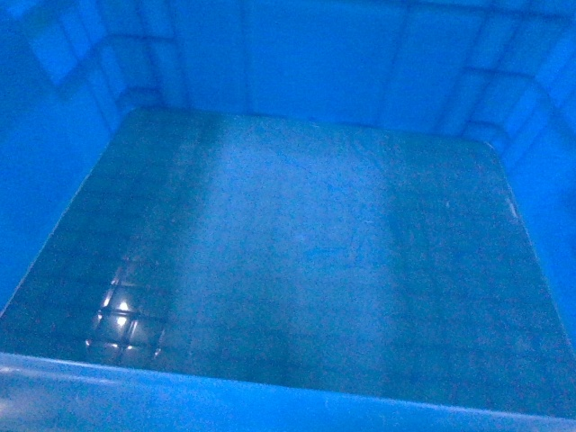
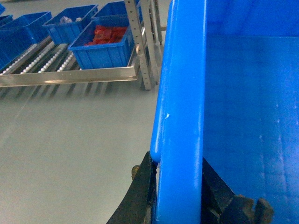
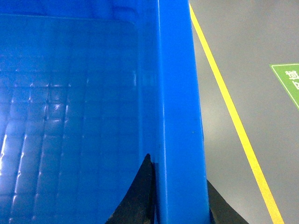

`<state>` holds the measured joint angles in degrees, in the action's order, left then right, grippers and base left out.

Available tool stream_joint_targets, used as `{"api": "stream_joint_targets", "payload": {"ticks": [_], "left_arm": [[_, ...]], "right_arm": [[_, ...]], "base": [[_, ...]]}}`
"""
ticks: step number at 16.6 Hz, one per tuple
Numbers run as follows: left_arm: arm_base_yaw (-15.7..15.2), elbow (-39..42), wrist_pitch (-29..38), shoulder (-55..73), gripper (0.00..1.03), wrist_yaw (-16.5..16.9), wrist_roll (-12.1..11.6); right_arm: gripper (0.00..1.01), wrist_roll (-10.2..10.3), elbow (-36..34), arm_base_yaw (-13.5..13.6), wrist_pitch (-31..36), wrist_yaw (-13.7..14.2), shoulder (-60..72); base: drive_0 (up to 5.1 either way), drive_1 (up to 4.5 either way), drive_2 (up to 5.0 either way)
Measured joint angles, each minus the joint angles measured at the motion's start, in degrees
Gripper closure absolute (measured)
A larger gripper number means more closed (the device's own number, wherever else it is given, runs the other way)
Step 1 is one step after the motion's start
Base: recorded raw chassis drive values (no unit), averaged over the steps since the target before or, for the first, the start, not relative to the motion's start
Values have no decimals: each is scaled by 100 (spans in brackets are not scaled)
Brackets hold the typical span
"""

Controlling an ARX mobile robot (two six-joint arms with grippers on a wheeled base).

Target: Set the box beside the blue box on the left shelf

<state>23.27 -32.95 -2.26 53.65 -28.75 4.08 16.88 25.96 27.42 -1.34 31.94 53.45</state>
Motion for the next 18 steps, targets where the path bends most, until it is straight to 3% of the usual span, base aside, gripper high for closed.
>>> {"api": "stream_joint_targets", "payload": {"ticks": [18], "left_arm": [[0, 0, 9, -2, 87, 4, 0]], "right_arm": [[90, -2, 0, 0, 7, 7, 2]], "base": [[2, 426, -422]]}}
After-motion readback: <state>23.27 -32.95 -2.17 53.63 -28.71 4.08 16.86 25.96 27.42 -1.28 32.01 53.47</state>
